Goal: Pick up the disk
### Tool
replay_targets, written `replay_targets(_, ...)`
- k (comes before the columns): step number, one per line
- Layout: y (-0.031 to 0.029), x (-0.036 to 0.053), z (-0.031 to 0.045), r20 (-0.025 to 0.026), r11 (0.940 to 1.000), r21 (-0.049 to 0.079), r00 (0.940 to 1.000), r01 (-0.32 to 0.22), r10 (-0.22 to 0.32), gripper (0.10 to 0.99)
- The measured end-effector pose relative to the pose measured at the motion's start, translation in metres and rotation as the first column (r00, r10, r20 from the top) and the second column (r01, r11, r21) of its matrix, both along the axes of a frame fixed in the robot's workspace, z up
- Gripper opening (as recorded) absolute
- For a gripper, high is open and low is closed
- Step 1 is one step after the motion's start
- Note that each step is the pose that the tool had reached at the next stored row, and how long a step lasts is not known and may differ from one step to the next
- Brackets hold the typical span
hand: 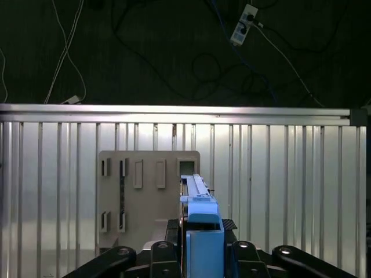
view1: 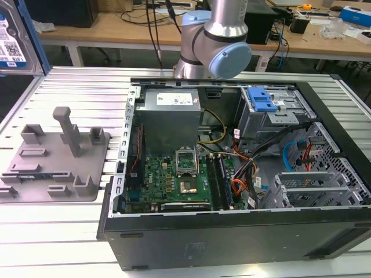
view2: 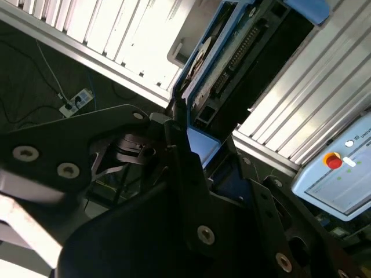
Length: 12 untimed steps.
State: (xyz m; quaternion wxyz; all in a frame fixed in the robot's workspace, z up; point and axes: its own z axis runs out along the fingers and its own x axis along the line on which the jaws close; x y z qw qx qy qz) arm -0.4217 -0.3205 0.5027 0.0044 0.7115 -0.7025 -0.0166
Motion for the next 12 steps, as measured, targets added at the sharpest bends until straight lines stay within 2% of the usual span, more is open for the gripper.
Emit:
replay_targets(3, -0.0012, 0.0000, 0.0012, 0.0000, 1.0000, 0.010, 1.0000, 0.000, 0.000, 0.369)
replay_targets(12, -0.0013, 0.0000, 0.0012, 0.0000, 0.9999, 0.013, 1.0000, 0.000, 0.000, 0.369)
